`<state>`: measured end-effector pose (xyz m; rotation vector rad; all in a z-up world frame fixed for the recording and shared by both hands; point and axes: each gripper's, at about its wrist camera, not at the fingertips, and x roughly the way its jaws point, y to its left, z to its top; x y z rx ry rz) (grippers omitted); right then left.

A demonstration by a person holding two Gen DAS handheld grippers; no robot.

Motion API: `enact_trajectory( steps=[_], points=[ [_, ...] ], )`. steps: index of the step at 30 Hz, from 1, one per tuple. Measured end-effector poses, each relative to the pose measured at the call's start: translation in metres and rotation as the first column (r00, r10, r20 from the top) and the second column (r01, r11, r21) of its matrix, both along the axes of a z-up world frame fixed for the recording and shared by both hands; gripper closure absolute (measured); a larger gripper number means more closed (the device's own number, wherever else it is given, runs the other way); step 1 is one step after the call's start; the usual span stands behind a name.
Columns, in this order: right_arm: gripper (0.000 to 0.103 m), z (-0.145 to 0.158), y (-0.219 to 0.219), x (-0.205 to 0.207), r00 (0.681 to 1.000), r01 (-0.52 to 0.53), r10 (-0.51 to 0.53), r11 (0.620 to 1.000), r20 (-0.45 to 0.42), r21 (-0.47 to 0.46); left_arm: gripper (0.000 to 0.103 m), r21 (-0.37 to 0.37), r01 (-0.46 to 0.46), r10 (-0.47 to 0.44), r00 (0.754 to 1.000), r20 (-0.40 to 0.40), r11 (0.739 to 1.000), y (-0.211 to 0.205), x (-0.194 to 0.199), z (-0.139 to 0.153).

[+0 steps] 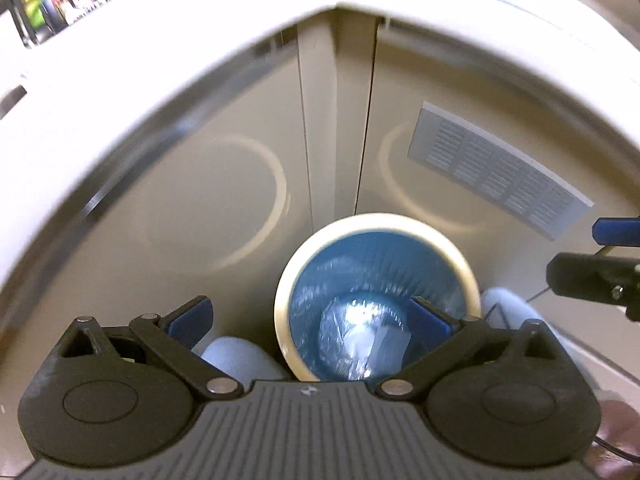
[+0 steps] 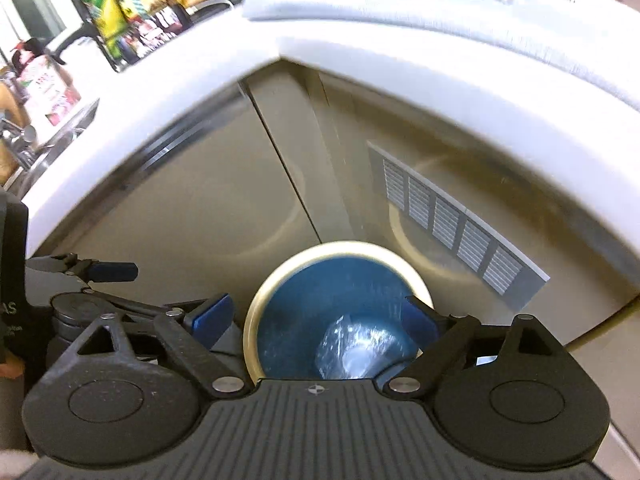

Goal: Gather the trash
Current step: 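Move both tools back up toward the trash on the grey mat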

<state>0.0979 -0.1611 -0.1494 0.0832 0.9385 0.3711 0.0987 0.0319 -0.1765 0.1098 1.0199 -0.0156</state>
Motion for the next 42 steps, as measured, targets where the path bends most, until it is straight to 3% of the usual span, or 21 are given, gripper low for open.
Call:
enact_trajectory(
  steps=[6, 10, 13, 17, 23, 24, 25, 27, 28, 29, 33, 42],
  points=[
    [0.003, 0.029, -0.003, -0.029, 0.990, -0.013, 0.018, 0.999, 0.141, -0.036, 0.000, 0.002, -0.010, 0.010, 0.995, 0.102, 1.000, 0.006, -0.023, 0.040],
    [0.000, 0.057, -0.013, -0.052, 0.960, -0.020, 0.026, 0.999, 0.278, -0.025, 0.000, -0.004, -0.033, 0.033, 0.981, 0.193, 0.999, 0.015, -0.039, 0.072],
    [0.000, 0.080, -0.018, -0.071, 0.902, -0.041, 0.053, 0.998, 0.428, -0.037, 0.000, 0.006, -0.040, 0.037, 0.961, 0.274, 0.999, 0.020, -0.050, 0.096],
    [0.000, 0.099, -0.023, -0.088, 0.794, -0.071, 0.089, 0.996, 0.601, -0.053, 0.000, 0.013, -0.036, 0.028, 0.924, 0.381, 0.999, 0.017, -0.069, 0.131],
    [0.000, 0.114, -0.035, -0.101, 0.653, 0.053, 0.006, 0.997, 0.757, -0.053, 0.000, 0.020, -0.003, -0.006, 0.896, 0.443, 1.000, 0.007, -0.086, 0.166],
    [0.000, 0.116, -0.038, -0.101, 0.649, 0.069, -0.015, 0.997, 0.760, -0.039, 0.000, 0.024, 0.003, -0.014, 0.894, 0.449, 1.000, 0.005, -0.087, 0.169],
    [0.000, 0.117, -0.041, -0.098, 0.674, 0.077, -0.036, 0.997, 0.738, -0.022, 0.000, 0.029, 0.009, -0.021, 0.891, 0.453, 1.000, 0.004, -0.087, 0.171],
    [0.000, 0.113, -0.047, -0.084, 0.772, 0.075, -0.070, 0.997, 0.631, 0.020, 0.000, 0.038, 0.013, -0.029, 0.887, 0.460, 0.999, 0.001, -0.090, 0.174],
    [0.000, 0.109, -0.050, -0.079, 0.804, 0.066, -0.075, 0.997, 0.590, 0.037, 0.000, 0.042, 0.012, -0.030, 0.885, 0.464, 0.999, 0.000, -0.090, 0.175],
    [0.000, 0.106, -0.051, -0.075, 0.812, 0.066, -0.083, 0.997, 0.578, 0.050, 0.000, 0.044, 0.012, -0.031, 0.884, 0.467, 0.999, -0.001, -0.089, 0.177],
    [0.000, 0.104, -0.049, -0.073, 0.774, 0.104, -0.111, 0.993, 0.623, 0.048, 0.000, 0.047, 0.012, -0.032, 0.883, 0.468, 0.999, 0.001, -0.079, 0.181],
    [0.000, 0.108, -0.059, -0.023, 0.771, 0.192, -0.186, 0.980, 0.609, 0.057, 0.000, 0.022, 0.006, -0.016, 0.877, 0.481, 1.000, -0.007, -0.017, 0.188]
  ],
)
